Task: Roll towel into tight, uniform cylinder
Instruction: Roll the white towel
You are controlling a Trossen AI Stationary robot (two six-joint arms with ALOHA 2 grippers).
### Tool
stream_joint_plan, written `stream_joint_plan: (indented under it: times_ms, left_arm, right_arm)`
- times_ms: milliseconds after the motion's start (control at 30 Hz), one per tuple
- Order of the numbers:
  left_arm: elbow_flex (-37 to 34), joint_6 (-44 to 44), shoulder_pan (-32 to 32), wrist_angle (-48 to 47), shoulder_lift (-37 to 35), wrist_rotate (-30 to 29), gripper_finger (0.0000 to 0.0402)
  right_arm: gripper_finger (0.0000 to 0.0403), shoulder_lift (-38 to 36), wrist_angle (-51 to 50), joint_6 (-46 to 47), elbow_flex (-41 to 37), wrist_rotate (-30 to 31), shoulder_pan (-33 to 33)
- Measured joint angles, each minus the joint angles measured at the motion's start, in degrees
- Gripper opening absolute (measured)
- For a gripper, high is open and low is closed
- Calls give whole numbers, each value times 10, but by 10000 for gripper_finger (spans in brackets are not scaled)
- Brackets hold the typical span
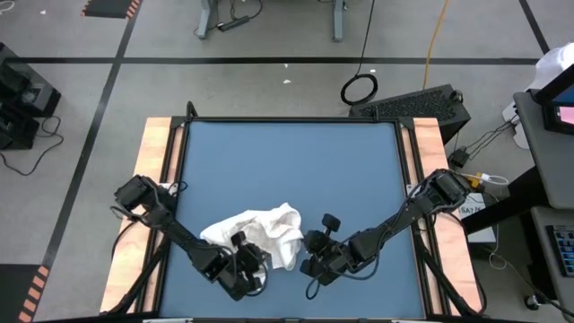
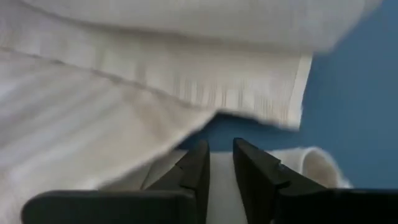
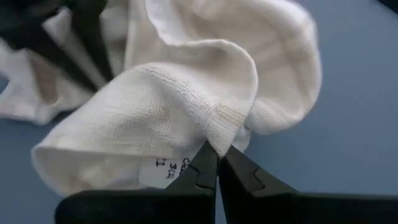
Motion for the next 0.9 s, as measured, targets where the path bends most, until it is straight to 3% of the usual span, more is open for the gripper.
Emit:
stream_joint_plan:
  times_ms: [233,400,600,900]
  left_arm:
    - [0,-16,-4,-98,1,4,86]
    - [0,23,-11,-39,1,10,86]
    - [1,45,-29,55,1,-81,86]
    - [1,90,-40,-23,2,-116,87]
  right_arm:
    - [0,0,-1,19,0,-7,-1]
    - [0,0,14,30,0,-7,5]
    - [0,0,24,17,0,-3,2]
    - [0,1,26,16,0,-3,2]
